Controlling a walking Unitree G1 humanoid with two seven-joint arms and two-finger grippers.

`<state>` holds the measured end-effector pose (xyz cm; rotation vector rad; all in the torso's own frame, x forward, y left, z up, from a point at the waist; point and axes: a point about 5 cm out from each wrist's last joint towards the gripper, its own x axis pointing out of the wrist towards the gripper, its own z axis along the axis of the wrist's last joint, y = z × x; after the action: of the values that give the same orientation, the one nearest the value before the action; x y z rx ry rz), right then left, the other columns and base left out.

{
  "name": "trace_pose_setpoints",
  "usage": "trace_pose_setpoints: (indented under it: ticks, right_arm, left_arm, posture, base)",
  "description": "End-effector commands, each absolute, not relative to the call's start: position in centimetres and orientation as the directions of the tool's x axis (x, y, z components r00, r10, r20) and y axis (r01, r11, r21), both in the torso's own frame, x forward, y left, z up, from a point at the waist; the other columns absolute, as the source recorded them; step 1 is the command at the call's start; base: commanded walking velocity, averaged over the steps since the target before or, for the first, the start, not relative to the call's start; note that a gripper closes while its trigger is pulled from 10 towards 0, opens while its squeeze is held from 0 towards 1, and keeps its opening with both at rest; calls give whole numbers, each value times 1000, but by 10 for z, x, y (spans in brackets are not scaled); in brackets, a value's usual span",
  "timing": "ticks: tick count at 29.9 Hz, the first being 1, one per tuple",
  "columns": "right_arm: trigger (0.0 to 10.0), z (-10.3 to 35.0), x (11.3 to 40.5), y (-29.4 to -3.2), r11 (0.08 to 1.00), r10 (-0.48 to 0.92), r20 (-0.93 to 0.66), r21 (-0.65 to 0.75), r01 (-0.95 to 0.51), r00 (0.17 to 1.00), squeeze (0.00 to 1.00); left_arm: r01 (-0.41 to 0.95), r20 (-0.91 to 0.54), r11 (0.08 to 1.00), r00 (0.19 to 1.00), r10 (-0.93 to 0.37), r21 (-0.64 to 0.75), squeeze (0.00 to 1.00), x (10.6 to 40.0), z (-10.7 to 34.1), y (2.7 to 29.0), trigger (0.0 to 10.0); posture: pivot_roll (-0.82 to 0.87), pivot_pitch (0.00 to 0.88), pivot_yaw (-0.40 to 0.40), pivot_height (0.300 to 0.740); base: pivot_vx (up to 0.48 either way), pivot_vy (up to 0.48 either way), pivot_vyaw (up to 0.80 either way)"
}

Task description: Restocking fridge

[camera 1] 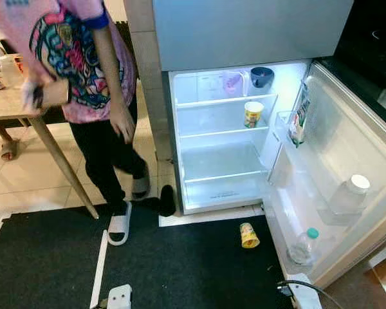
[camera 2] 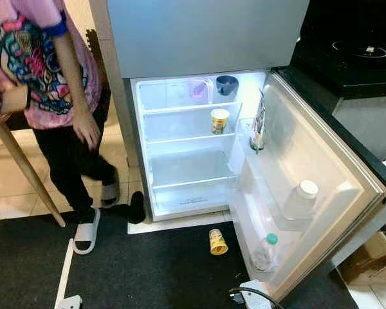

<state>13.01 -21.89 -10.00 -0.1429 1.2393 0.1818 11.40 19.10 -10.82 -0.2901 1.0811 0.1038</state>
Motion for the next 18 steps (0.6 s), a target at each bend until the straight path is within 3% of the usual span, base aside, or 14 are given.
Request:
trace_pose_setpoints:
  ticks: [1,18]
  right_arm:
    - [10000,-100,132,-216,973,70,-945,-5,-229,318,0]
    - [10000,-98,137,-219,974,67,-941,-10,-226,331,0]
  left_arm:
    - [-215,-882,959,466,-67,-187,0,114,-109,187,10000]
    - [-220,-877,956,476,-70,-195,0,117,-108,186,10000]
  posture:
    - [-7,0,-10,740]
    - [-23,0,-9,740]
  base:
    - [0,0,0]
    - [0,0,0]
